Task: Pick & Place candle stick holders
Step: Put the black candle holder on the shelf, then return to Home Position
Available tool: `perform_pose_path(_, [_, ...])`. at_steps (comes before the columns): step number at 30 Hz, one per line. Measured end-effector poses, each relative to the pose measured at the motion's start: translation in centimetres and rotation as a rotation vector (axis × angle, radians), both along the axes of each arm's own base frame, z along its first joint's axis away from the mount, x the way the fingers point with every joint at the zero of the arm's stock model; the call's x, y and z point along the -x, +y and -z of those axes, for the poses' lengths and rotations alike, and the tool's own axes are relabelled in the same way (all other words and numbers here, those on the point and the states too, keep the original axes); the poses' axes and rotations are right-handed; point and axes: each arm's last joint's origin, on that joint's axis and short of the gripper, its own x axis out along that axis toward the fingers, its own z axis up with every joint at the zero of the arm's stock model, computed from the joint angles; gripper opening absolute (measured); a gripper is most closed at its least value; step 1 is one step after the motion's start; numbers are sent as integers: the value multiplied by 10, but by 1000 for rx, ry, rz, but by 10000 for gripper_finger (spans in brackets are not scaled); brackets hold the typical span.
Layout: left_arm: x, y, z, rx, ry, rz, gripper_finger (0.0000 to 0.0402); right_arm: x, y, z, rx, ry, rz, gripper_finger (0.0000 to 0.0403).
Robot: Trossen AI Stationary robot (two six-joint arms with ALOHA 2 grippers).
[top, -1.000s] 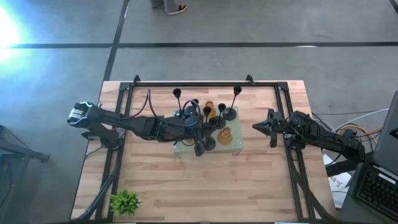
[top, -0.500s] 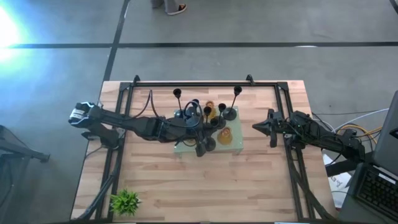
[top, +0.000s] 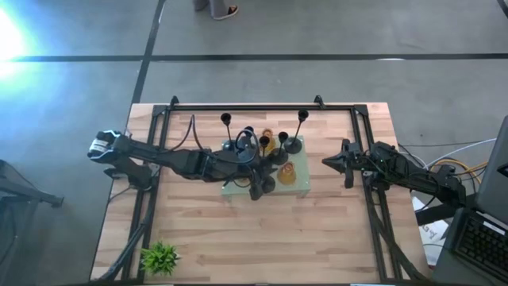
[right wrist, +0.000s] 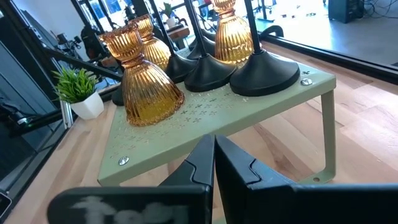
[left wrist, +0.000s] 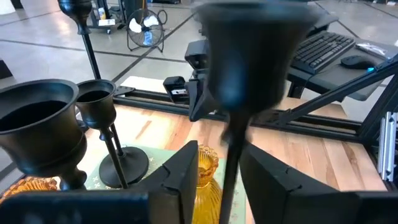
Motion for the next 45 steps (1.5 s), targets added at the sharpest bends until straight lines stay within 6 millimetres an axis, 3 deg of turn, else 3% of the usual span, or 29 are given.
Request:
perform_pose_path(6, [5,1,-3,-16,20,1,162,0,0,0,0,0,0,8])
perform_pose_path(12, [24,5,-13,-25,68,0,204,0,0,0,0,0,0,8])
perform_pose_path(27, [114,12,-47,-16,159,41,215,0,0,0,0,0,0,8])
perform_pose_path(35, [162,-6,-12,-161,2,262,198,0,0,0,0,0,0,8])
perform_pose_path(40, [189,5,19,-166,-117,246,178,0,0,0,0,0,0,8])
perform_pose_path(45, [213,17,46,-150,-233,237,129,0,0,0,0,0,0,8])
